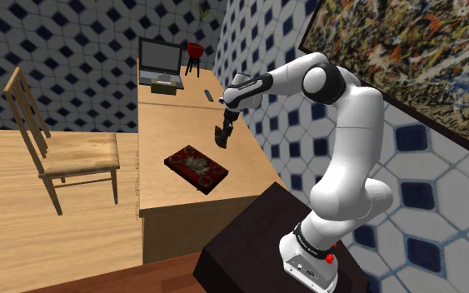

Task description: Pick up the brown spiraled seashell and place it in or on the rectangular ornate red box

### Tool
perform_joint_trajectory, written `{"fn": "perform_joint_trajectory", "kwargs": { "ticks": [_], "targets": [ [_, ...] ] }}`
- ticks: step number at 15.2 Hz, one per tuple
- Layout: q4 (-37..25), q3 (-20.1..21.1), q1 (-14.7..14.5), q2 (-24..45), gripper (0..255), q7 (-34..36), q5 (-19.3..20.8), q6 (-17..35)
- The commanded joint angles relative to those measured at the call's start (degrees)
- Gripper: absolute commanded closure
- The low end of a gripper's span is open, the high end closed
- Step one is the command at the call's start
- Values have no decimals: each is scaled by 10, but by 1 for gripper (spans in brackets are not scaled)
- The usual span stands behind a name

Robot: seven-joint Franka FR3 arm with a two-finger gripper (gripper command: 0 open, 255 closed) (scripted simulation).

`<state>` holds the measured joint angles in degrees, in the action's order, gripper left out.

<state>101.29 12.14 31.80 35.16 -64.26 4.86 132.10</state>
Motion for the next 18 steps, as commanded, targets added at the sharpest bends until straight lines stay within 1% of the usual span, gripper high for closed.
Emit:
{"fn": "perform_joint_trajectory", "kwargs": {
  "ticks": [1,6,12,13,18],
  "targets": [
    [34,5,-11,-18,255,18,-1,16],
    [120,21,-43,-68,255,68,-5,55],
    [199,43,-86,-114,255,134,-9,92],
    [206,45,-91,-118,255,141,-10,96],
    [204,37,-97,-85,255,147,2,125]
  ]
}}
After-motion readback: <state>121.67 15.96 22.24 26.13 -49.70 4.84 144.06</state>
